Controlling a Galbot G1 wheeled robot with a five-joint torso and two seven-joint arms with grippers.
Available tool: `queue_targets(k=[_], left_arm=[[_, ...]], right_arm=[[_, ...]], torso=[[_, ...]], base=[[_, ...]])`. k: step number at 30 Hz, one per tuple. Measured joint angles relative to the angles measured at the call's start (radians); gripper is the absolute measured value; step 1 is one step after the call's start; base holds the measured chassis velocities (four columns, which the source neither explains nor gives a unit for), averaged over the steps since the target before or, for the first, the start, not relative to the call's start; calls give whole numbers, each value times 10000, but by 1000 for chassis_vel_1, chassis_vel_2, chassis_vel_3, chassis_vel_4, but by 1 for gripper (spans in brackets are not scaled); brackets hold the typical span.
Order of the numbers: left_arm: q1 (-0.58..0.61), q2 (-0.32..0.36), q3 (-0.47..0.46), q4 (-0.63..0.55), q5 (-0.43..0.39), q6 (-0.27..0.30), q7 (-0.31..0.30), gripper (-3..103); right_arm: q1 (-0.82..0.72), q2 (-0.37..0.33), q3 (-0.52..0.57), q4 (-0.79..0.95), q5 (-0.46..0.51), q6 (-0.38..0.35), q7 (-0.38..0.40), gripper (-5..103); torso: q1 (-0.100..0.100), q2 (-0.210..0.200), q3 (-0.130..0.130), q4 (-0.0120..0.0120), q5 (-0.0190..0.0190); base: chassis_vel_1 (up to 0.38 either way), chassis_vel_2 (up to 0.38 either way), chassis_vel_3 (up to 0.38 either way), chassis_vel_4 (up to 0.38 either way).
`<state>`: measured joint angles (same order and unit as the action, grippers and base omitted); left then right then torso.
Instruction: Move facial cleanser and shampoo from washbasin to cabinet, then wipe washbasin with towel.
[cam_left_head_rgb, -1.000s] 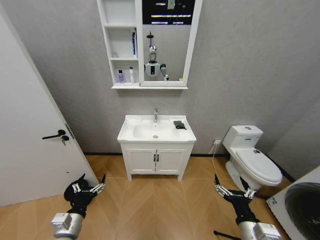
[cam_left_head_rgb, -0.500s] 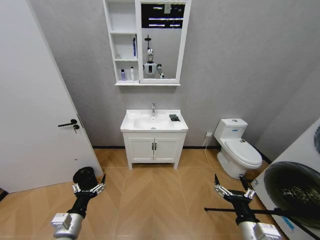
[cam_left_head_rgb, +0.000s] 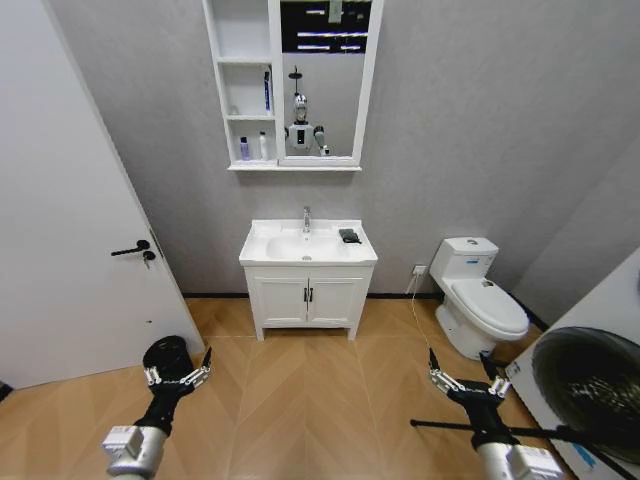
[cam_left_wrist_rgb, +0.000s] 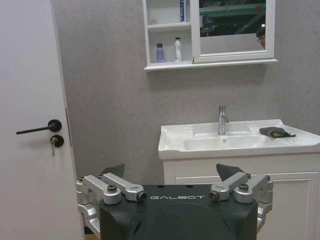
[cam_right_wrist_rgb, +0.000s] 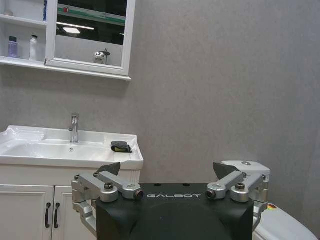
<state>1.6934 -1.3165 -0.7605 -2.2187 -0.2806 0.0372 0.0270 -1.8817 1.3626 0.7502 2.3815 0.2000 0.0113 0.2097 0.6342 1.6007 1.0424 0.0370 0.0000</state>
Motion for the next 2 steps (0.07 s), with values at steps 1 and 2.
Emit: queue_targets(k=[1, 2], left_arm=[[0, 0, 0, 0, 0, 0, 0, 100], [0, 0, 0, 0, 0, 0, 0, 100]], right_arm=[[0, 0, 0, 0, 0, 0, 0, 100], [0, 0, 0, 0, 0, 0, 0, 100]], torso=[[0, 0, 0, 0, 0], [1, 0, 0, -1, 0]], base=[[52, 1, -8, 43], [0, 0, 0, 0]])
